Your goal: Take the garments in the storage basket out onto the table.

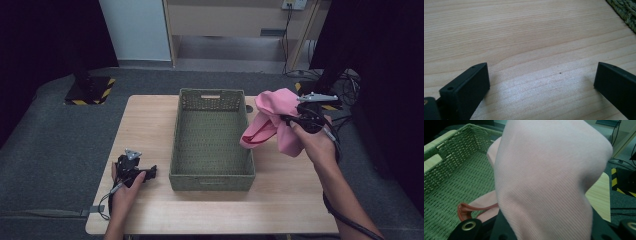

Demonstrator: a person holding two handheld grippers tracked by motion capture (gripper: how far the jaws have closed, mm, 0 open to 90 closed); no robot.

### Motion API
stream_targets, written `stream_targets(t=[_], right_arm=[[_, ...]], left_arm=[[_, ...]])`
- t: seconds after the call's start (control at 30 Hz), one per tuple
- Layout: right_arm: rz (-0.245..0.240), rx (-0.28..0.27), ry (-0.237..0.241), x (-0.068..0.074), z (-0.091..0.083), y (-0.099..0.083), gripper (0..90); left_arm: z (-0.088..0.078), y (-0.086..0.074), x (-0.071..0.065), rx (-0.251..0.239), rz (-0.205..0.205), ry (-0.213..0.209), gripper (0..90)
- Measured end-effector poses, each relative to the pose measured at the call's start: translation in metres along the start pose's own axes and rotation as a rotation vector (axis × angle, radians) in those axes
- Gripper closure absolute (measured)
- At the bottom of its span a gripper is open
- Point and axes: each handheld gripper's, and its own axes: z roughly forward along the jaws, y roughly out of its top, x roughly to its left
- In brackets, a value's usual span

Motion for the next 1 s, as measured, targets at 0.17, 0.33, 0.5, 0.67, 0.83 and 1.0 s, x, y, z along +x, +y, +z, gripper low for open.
stream_targets(t=[0.17,0.33,0.5,0.67,0.83,1.0], right_arm=[[0.013,0.003,-0.014,-0.007,0.0,-0.002,69.9],[0.022,0.016,-0.028,-0.014,0.002,-0.006,69.9],[0.033,0.029,-0.044,-0.022,0.006,-0.011,69.8],[0.035,0.048,-0.057,-0.026,0.011,-0.014,69.9],[0.031,0.066,-0.064,-0.027,0.021,-0.018,69.8],[0.037,0.082,-0.065,-0.027,0.032,-0.022,69.7]], left_arm=[[0.0,0.0,0.0,0.0,0.0,0.0,0.0],[0.0,0.0,0.0,0.0,0.0,0.0,0.0],[0.0,0.0,0.0,0.0,0.0,0.0,0.0],[0.0,0.0,0.0,0.0,0.0,0.0,0.0],[0.0,0.0,0.0,0.0,0.0,0.0,0.0],[0.0,0.0,0.0,0.0,0.0,0.0,0.0]])
